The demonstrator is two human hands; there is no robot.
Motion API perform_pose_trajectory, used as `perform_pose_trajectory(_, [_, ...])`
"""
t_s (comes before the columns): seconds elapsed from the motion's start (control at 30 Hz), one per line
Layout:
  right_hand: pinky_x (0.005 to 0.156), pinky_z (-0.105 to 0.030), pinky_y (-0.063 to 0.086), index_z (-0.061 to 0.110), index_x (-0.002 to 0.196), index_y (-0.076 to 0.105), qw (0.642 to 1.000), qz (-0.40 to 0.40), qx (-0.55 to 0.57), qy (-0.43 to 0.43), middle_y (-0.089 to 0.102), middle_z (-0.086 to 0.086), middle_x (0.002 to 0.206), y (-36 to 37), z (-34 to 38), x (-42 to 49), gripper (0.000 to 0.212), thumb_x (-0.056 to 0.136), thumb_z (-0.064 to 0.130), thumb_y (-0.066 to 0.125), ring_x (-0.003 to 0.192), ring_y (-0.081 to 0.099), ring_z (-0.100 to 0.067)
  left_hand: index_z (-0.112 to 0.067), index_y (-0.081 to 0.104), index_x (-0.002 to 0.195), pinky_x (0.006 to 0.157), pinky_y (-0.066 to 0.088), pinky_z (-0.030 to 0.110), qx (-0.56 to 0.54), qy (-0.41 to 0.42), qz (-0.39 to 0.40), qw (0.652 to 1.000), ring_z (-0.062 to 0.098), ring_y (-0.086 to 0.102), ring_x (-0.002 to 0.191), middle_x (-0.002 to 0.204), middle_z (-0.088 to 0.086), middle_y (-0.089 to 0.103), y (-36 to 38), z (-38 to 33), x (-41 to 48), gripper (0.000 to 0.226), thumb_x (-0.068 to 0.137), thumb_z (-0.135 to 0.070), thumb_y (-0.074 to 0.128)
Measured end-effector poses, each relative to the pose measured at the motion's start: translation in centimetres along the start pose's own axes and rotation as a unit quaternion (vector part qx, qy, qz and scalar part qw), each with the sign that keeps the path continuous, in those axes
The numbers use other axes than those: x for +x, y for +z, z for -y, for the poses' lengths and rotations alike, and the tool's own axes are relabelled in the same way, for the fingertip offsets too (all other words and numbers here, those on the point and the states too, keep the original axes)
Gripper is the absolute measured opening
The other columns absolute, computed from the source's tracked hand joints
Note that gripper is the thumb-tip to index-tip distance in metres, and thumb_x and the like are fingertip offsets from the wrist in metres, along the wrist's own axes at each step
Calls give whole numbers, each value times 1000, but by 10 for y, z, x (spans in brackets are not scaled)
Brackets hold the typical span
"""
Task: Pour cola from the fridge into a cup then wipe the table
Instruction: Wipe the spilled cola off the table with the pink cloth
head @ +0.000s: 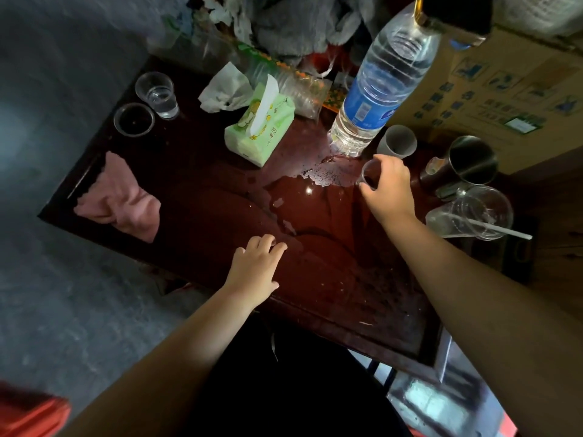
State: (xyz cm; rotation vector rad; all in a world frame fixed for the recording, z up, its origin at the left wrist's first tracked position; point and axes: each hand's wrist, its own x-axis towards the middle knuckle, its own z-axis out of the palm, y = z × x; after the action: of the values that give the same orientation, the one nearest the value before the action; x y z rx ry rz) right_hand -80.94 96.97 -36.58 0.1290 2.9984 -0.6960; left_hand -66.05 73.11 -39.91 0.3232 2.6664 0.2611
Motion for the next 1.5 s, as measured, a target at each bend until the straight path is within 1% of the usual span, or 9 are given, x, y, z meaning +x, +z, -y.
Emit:
perform_pose_trajectory(0.33, [97,-20,26,8,131,47,999,-25,9,-35,50,-10,129,-25,-17,-50,59,79,19,72,122,43,-26,-25,32,141,90,46,35,27,16,14,999,20,38,124,141,1,34,-5,0,1,75,80,-46,70])
perform_pose_trajectory(0.5, [101,-25,29,13,131,46,999,0,-25,-28,49,-4,131,-34,-43,-93,59,79,23,73,125,41,-22,-25,29,144,88,49,32,47,26,25,998,20,38,124,142,2,33,-8,0,3,78,80,-49,68])
perform_pose_trajectory(0.67, [93,-31,39,18,130,44,998,3,-50,33,49,0,129,-37,-72,-125,59,79,29,72,124,41,-20,-26,29,143,88,48,32,59,29,36,997,21,36,126,142,3,32,-9,-2,4,78,80,-50,69])
perform_pose_trajectory(0.77, [96,-38,42,14,131,46,994,-19,-60,90,50,-5,129,-40,-85,-134,61,78,29,73,122,43,-26,-26,29,142,86,49,32,68,30,37,997,22,36,125,141,3,32,-9,-1,5,80,79,-51,69])
perform_pose_trajectory(0.93, [99,-39,41,13,131,46,982,-76,-35,171,50,-9,130,-44,-99,-136,62,77,29,74,123,43,-28,-26,30,143,86,49,32,72,31,36,996,23,36,125,141,4,32,-9,-1,5,80,78,-51,69])
perform_pose_trajectory(1.2, [99,-39,40,14,133,43,975,-79,-36,204,46,-8,135,-44,-106,-129,65,78,31,73,126,40,-27,-24,29,143,85,50,31,77,32,32,996,23,37,125,141,4,32,-8,-2,4,79,80,-51,68])
perform_pose_trajectory(1.37, [104,-42,37,8,127,48,973,-155,-46,164,47,-11,134,-42,-91,-137,60,78,33,73,126,40,-30,-24,32,141,84,50,32,69,37,25,997,23,38,124,139,4,34,-7,-1,3,78,78,-49,70])
perform_pose_trajectory(1.43, [100,-43,40,5,118,53,975,-200,-21,98,53,-15,122,-34,-72,-147,47,81,30,69,117,47,-32,-23,33,141,85,50,33,63,36,24,997,24,37,124,139,5,34,-7,1,3,77,78,-49,71])
perform_pose_trajectory(1.5, [95,-44,43,2,111,57,983,-179,19,19,57,-16,111,-16,-46,-161,36,83,23,68,107,52,-32,-22,31,142,86,49,34,59,34,27,997,24,36,125,142,5,32,-6,1,2,78,80,-48,69])
